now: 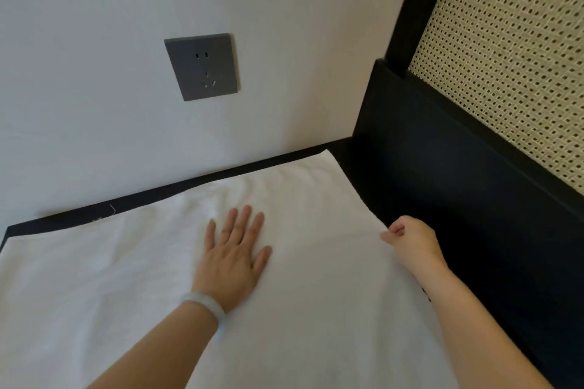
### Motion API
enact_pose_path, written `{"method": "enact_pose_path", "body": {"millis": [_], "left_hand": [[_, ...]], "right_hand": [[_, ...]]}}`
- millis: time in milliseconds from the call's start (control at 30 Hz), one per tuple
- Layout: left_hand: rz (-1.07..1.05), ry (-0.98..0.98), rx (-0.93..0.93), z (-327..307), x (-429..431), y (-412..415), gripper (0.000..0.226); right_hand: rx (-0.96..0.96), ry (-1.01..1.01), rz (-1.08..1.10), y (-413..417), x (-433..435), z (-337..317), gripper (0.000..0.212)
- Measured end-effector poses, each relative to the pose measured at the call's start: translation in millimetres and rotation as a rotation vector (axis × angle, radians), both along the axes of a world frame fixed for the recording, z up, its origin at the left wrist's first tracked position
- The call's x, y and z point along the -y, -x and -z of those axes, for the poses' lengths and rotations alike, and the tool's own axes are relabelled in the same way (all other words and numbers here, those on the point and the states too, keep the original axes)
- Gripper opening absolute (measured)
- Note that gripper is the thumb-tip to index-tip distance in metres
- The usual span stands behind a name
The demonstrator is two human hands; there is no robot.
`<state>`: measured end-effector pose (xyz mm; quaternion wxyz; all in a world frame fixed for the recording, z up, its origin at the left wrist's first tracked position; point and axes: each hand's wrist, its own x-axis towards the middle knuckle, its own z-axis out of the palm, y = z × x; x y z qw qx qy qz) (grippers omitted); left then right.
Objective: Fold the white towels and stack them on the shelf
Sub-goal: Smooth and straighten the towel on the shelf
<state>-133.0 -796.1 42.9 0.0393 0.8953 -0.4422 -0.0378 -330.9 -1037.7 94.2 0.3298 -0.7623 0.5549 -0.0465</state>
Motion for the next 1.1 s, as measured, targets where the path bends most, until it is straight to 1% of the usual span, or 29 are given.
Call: {"method": "enact_pose_path", "body": {"millis": [33,67,100,133,167,200,233,267,333,400,467,533,600,667,733,800,833,867,933,1000,1067,1100], "left_hand": [[-0.002,0.003,0.000,0,0,0,0.073],[-0.007,0.012,-0.007,-1,0,1,0.074],[-0.014,0.014,-0.015,-1,0,1,0.074],[-0.016,0.003,-0.010,-1,1,0,0.073],[-0.008,-0.013,-0.002,-1,1,-1,0.070],[0.008,-0.024,-0.010,-1,1,-3,0.067],[0.028,-0.021,-0.043,-2,-1,-5,0.064],[0.047,-0.007,-0.082,-4,-5,-9,0.063],[0.037,0.030,-0.104,-6,-24,-16,0.064],[-0.045,0.017,-0.049,-4,-51,-20,0.069],[-0.103,-0.035,-0.017,1,-71,-17,0.072],[-0.104,-0.040,-0.007,4,-77,-12,0.069],[-0.110,-0.007,-0.020,3,-74,-10,0.067],[-0.080,0.035,-0.033,2,-72,-12,0.066],[-0.073,0.111,-0.082,-2,-81,-23,0.061],[-0.188,0.288,-0.104,-11,-99,-47,0.046],[-0.311,0.394,-0.075,-16,-112,-61,0.040],[-0.471,0.451,-0.040,-23,-127,-78,0.037],[-0.816,0.443,-0.046,-34,-156,-113,0.039],[-1.061,0.397,-0.165,-41,-183,-144,0.040],[-1.167,0.375,-0.294,-41,-203,-168,0.040],[-1.196,0.394,-0.364,-41,-210,-176,0.039]], "right_hand": [[-0.085,0.136,-0.036,-1,-5,1,0.006],[-0.164,0.334,-0.095,-5,-13,4,0.010],[-0.150,0.508,-0.165,-11,-23,9,0.021],[-0.062,0.558,-0.268,-20,-37,13,0.033],[0.004,0.500,-0.412,-29,-51,18,0.046],[-0.009,0.431,-0.570,-37,-62,25,0.055],[-0.086,0.395,-0.693,-41,-67,33,0.060],[-0.169,0.391,-0.745,-41,-66,40,0.063],[-0.260,0.399,-0.696,-36,-51,45,0.067],[-0.348,0.371,-0.588,-32,-41,41,0.071],[-0.356,0.397,-0.525,-47,-49,35,0.077],[-0.208,0.486,-0.629,-84,-79,29,0.080],[-0.108,0.520,-0.802,-131,-115,29,0.071],[-0.151,0.485,-0.867,-168,-139,34,0.064],[-0.222,0.488,-0.822,-185,-144,44,0.063],[-0.248,0.522,-0.798,-187,-141,54,0.064],[-0.248,0.528,-0.802,-187,-140,58,0.065],[-0.249,0.530,-0.800,-187,-139,61,0.066],[-0.265,0.532,-0.789,-188,-138,63,0.067],[-0.280,0.529,-0.791,-189,-138,62,0.067],[-0.273,0.539,-0.788,-187,-138,61,0.067],[-0.269,0.541,-0.785,-187,-139,60,0.067]]}}
